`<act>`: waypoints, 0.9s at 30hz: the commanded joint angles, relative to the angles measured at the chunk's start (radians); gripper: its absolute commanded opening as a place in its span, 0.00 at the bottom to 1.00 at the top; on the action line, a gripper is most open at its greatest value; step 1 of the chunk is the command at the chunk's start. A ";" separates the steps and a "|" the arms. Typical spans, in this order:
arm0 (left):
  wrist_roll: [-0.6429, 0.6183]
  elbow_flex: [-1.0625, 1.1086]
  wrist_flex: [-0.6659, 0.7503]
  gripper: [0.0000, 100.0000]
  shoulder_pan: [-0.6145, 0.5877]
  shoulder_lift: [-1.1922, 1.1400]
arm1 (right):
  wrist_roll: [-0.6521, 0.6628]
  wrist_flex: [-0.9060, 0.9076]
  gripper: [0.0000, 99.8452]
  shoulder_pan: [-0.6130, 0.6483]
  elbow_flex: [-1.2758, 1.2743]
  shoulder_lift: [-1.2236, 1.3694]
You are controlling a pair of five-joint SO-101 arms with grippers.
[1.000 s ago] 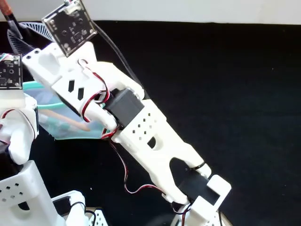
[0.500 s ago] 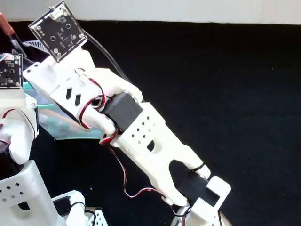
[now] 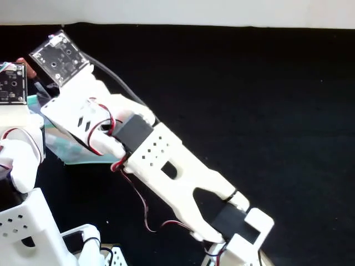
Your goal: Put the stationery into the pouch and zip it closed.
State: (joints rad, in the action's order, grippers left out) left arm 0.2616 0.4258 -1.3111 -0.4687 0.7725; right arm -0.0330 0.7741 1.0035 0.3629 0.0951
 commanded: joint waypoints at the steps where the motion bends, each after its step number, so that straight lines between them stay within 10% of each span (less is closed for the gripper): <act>1: -0.006 0.073 -0.008 0.01 0.018 -0.021 | 0.012 -0.068 0.01 0.007 -0.113 -0.005; 11: -0.006 0.073 -0.008 0.01 0.018 -0.021 | 0.020 -0.140 0.02 0.002 -0.320 -0.010; 21: -0.006 0.073 -0.008 0.01 0.018 -0.021 | 0.020 -0.136 0.48 0.002 -0.323 -0.012; 27: -0.006 0.073 -0.008 0.01 0.018 -0.021 | 0.020 -0.140 0.52 -0.030 -0.318 -0.056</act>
State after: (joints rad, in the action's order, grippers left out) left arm 0.2616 0.4258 -1.3111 -0.4611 0.7725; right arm -0.0253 0.6283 1.0065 0.0852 0.0598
